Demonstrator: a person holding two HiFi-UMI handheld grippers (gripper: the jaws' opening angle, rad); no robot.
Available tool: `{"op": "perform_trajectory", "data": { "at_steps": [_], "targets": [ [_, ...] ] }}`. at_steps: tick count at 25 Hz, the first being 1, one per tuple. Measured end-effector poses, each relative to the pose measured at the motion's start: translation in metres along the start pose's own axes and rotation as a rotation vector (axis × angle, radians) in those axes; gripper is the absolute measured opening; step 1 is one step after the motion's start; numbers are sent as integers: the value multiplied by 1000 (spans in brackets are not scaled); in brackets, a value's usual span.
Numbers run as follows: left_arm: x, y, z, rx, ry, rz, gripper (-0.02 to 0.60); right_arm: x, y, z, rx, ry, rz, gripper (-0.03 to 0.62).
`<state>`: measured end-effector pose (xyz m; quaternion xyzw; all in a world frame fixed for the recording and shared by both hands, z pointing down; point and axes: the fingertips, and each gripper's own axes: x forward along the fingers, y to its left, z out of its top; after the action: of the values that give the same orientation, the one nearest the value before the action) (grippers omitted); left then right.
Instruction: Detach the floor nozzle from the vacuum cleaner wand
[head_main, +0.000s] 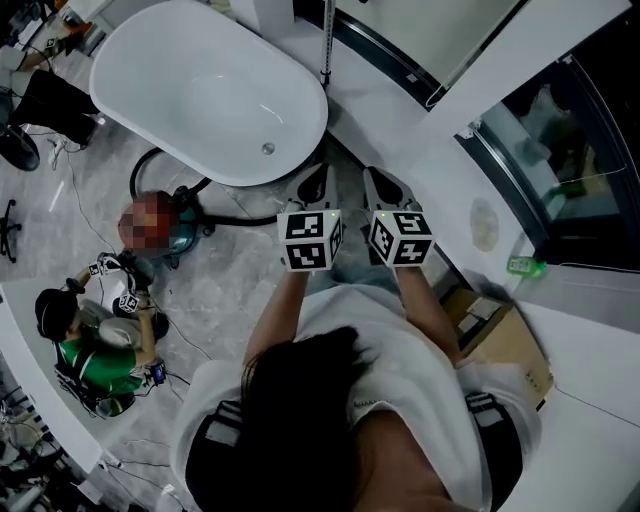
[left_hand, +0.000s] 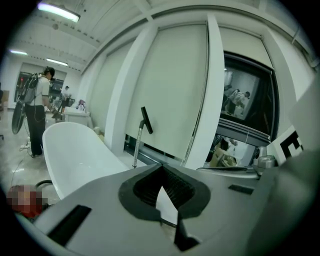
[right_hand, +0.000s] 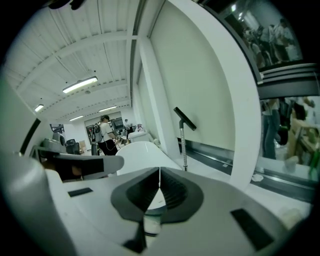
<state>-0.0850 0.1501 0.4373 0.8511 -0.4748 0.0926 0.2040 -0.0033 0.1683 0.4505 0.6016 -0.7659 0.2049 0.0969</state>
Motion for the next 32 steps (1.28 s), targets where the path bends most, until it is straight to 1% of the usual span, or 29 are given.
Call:
{"op": "perform_trajectory", "data": {
  "at_steps": [5,11,17,21,27,32],
  "targets": [
    [2,8,0,-42,-5,-3,5,6,1,1,-17,1,10,15],
    [15,14,5,-8,-15,36,5,20,-8,9,-26,-10,23,15],
    [37,25,15,-22,-25,65,5,55,-22,20,-6,-20,55,15],
    [66,29,19,-54,-13,97,5,81,-42,32,-27,-5,69,15],
    [123,38,38,-49,10,136,5,132,-70,59,-41,12,105,15],
    [166,38,67,-56,-2,173,5,163,-100,89,-62,18,124,15]
  ]
}}
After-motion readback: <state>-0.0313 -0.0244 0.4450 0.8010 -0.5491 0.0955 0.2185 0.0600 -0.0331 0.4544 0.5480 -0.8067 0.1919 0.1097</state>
